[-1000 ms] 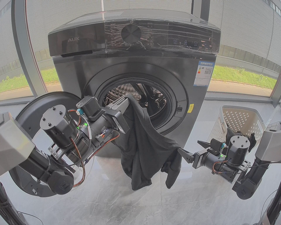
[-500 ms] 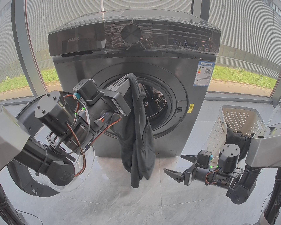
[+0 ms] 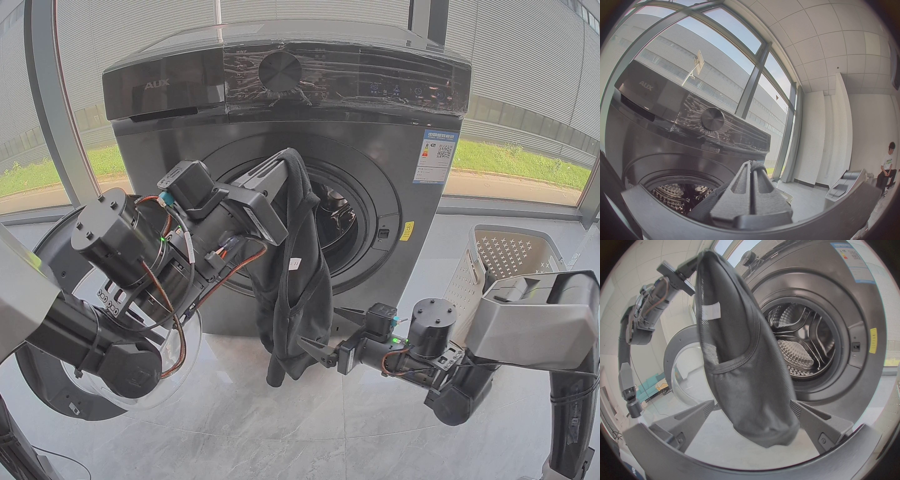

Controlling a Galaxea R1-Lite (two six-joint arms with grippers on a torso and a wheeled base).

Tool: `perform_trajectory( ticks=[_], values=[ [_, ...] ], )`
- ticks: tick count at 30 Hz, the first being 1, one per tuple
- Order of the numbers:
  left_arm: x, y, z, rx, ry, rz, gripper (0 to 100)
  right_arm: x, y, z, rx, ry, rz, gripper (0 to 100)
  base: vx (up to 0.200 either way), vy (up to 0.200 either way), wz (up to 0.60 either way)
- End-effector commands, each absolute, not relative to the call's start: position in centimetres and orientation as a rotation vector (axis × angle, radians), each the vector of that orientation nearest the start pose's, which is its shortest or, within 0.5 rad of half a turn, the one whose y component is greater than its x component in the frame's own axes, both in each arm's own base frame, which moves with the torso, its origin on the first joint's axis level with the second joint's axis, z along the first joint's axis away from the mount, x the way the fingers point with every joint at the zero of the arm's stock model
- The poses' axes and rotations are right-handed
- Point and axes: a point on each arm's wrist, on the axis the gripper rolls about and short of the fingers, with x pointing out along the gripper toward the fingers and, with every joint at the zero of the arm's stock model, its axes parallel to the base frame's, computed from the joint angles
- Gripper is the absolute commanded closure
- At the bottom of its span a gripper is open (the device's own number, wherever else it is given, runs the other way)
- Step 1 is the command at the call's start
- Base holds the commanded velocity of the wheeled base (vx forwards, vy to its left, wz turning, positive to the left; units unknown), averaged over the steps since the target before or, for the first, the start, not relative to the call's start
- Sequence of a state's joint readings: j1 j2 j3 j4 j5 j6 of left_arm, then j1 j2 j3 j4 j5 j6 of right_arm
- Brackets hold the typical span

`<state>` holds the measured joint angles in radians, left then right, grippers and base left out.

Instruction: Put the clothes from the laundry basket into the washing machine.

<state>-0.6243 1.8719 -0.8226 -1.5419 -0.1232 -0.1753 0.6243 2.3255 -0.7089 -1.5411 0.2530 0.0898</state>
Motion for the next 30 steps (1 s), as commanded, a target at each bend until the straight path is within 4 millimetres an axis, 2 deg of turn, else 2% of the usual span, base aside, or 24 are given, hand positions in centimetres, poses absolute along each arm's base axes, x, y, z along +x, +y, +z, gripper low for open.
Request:
perform_trajectory(
  ticks=[1,6,14,15,20,23,26,27,30],
  values=[
    [25.6,-21.0,22.8,-0.307,-0.44,-0.832,100,33.2,25.5,-0.9,0.072,0.094,0.886,0,0.0,0.0,0.0],
    [24.3,-21.4,23.7,-0.326,-0.461,-0.869,100,36.0,27.1,-2.5,0.082,0.023,0.876,0,0.0,0.0,0.0],
    [23.2,-22.2,24.1,-0.344,-0.466,-0.907,100,36.5,27.0,-2.2,0.083,0.002,0.789,0,0.0,0.0,0.0],
    [23.2,-22.2,24.1,-0.345,-0.466,-0.907,100,36.5,27.0,-2.1,0.084,-0.002,0.785,100,0.0,0.0,0.0],
    [23.3,-22.1,23.8,-0.341,-0.451,-0.894,100,36.1,26.6,-0.9,0.09,-0.014,0.782,100,0.0,0.0,0.0],
    [24.0,-21.9,23.4,-0.327,-0.431,-0.87,100,34.7,26.2,0.0,0.087,0.013,0.792,100,0.0,0.0,0.0],
    [25.5,-20.9,22.5,-0.294,-0.379,-0.811,100,33.1,25.8,1.1,0.085,0.038,0.808,100,0.0,0.0,0.0],
    [26.7,-20.5,21.7,-0.276,-0.341,-0.775,100,31.7,25.7,2.2,0.086,0.048,0.829,100,0.0,0.0,0.0],
    [28.3,-19.7,20.4,-0.25,-0.304,-0.725,100,30.1,25.3,3.5,0.086,0.058,0.847,100,0.0,0.0,0.0]
  ],
)
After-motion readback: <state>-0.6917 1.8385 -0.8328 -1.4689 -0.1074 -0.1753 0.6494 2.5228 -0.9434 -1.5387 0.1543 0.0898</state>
